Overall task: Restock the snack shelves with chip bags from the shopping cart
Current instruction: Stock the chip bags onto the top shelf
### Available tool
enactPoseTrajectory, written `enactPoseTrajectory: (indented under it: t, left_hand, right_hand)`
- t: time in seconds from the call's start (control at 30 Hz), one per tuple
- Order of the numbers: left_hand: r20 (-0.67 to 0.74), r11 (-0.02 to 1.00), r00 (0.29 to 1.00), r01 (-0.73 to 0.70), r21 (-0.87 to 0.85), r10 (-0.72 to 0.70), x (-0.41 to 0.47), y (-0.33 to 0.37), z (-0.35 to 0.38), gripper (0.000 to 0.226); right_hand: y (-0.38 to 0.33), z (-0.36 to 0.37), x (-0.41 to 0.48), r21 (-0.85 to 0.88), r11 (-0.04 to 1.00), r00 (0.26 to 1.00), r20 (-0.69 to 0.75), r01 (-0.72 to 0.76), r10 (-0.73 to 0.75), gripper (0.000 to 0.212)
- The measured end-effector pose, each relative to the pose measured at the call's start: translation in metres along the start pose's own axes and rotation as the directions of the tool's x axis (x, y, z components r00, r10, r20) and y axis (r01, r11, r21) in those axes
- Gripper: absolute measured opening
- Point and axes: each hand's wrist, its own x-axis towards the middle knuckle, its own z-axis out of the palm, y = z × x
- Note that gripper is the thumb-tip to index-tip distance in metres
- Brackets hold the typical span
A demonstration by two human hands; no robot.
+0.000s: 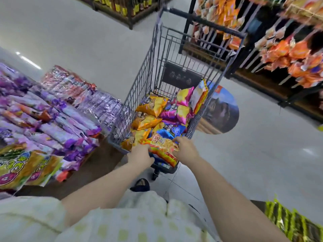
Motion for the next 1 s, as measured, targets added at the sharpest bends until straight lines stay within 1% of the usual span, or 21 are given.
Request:
enactPoseTrajectory:
  t: [0.03, 0.1, 0.2, 0.23, 0.3, 0.37, 0.43, 0.5, 0.57, 0.6, 0.63, 0.67, 0.77, 0.83, 0.9, 1.0]
  left_hand:
    - [0.027, 0.987, 0.997, 0.069, -0.148, -0.066, 0.01, -0.001, 0.002, 0.017]
    - [0.081, 0.895, 0.98, 0.197, -0.4, -0.179, 0.026, 0.0, 0.005, 0.017]
    - [0.189, 0.691, 0.926, 0.37, -0.621, -0.326, 0.046, 0.003, 0.01, 0.03]
    - [0.257, 0.585, 0.893, 0.438, -0.682, -0.369, 0.051, 0.005, 0.012, 0.034]
    - [0.391, 0.358, 0.82, 0.544, -0.759, -0.418, 0.06, 0.011, 0.018, 0.045]
    - [0.473, 0.175, 0.76, 0.592, -0.787, -0.445, 0.067, 0.014, 0.028, 0.053]
    - [0.495, 0.052, 0.722, 0.588, -0.807, -0.484, 0.069, 0.02, 0.04, 0.051]
    - [0.487, -0.027, 0.676, 0.57, -0.821, -0.553, 0.067, 0.026, 0.051, 0.049]
    - [0.475, -0.102, 0.64, 0.529, -0.843, -0.604, 0.063, 0.036, 0.064, 0.056]
    - [0.465, -0.133, 0.631, 0.5, -0.856, -0.621, 0.061, 0.044, 0.07, 0.06]
    - [0.445, -0.143, 0.626, 0.472, -0.87, -0.64, 0.06, 0.052, 0.076, 0.063]
    - [0.404, -0.115, 0.623, 0.45, -0.885, -0.67, 0.06, 0.059, 0.084, 0.067]
    - [0.262, -0.002, 0.63, 0.382, -0.924, -0.731, 0.06, 0.077, 0.102, 0.076]
    - [0.199, 0.024, 0.613, 0.336, -0.942, -0.764, 0.06, 0.085, 0.109, 0.074]
    - [0.183, 0.008, 0.594, 0.304, -0.953, -0.783, 0.059, 0.091, 0.109, 0.069]
    - [0.141, 0.019, 0.569, 0.266, -0.964, -0.81, 0.057, 0.099, 0.105, 0.06]
  right_hand:
    - [0.0, 0.0, 0.01, 0.045, 0.999, 0.999, 0.021, -0.028, 0.027, 0.044]
    - [0.0, 0.001, 0.029, 0.122, 0.991, 0.996, 0.071, -0.06, 0.051, 0.047]
    - [0.003, 0.003, 0.055, 0.14, 0.988, 0.985, 0.17, -0.06, 0.036, 0.052]
    - [0.005, 0.002, 0.065, 0.135, 0.989, 0.979, 0.203, -0.059, 0.031, 0.052]
    - [0.012, -0.002, 0.085, 0.114, 0.992, 0.963, 0.269, -0.046, 0.014, 0.053]
    - [0.02, -0.005, 0.105, 0.057, 0.998, 0.94, 0.341, 0.002, -0.021, 0.052]
    - [0.027, -0.005, 0.122, 0.03, 0.998, 0.906, 0.42, 0.047, -0.055, 0.053]
    - [0.033, -0.004, 0.139, 0.03, 0.997, 0.861, 0.503, 0.067, -0.073, 0.056]
    - [0.039, 0.0, 0.152, 0.041, 0.996, 0.807, 0.585, 0.075, -0.084, 0.058]
    - [0.042, 0.003, 0.157, 0.043, 0.996, 0.774, 0.627, 0.082, -0.091, 0.059]
    - [0.045, 0.007, 0.162, 0.041, 0.996, 0.739, 0.667, 0.085, -0.091, 0.061]
    - [0.049, 0.011, 0.164, 0.042, 0.996, 0.705, 0.704, 0.08, -0.086, 0.062]
    - [0.06, 0.023, 0.166, 0.093, 0.995, 0.628, 0.776, -0.032, -0.052, 0.067]
    - [0.068, 0.031, 0.169, 0.141, 0.986, 0.622, 0.781, -0.084, -0.059, 0.071]
    - [0.071, 0.032, 0.172, 0.185, 0.973, 0.625, 0.778, -0.138, -0.059, 0.078]
    - [0.072, 0.028, 0.179, 0.238, 0.929, 0.616, 0.787, -0.282, -0.014, 0.083]
